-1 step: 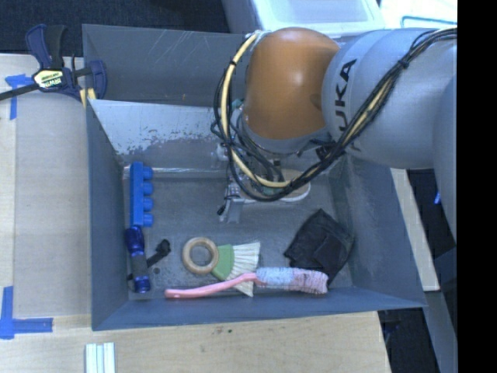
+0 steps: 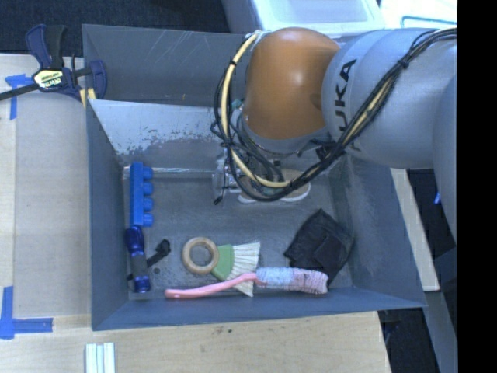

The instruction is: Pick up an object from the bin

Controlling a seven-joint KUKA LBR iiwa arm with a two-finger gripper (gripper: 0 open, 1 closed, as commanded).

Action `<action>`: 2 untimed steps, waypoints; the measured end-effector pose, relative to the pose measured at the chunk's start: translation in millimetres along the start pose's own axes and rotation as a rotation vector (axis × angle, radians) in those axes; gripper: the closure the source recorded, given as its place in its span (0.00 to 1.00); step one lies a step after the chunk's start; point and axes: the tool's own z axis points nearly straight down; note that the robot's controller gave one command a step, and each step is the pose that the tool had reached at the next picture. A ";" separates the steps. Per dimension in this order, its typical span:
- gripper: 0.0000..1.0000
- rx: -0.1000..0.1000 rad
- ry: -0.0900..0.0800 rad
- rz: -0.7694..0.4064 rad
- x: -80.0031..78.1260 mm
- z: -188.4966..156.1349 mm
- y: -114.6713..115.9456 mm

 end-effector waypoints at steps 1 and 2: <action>0.00 0.000 0.000 0.000 0.0 0.0 0.0; 0.00 0.000 0.000 0.000 0.0 0.0 0.0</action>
Offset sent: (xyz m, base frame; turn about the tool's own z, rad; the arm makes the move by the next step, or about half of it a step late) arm 0.0000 0.0000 0.0000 0.0000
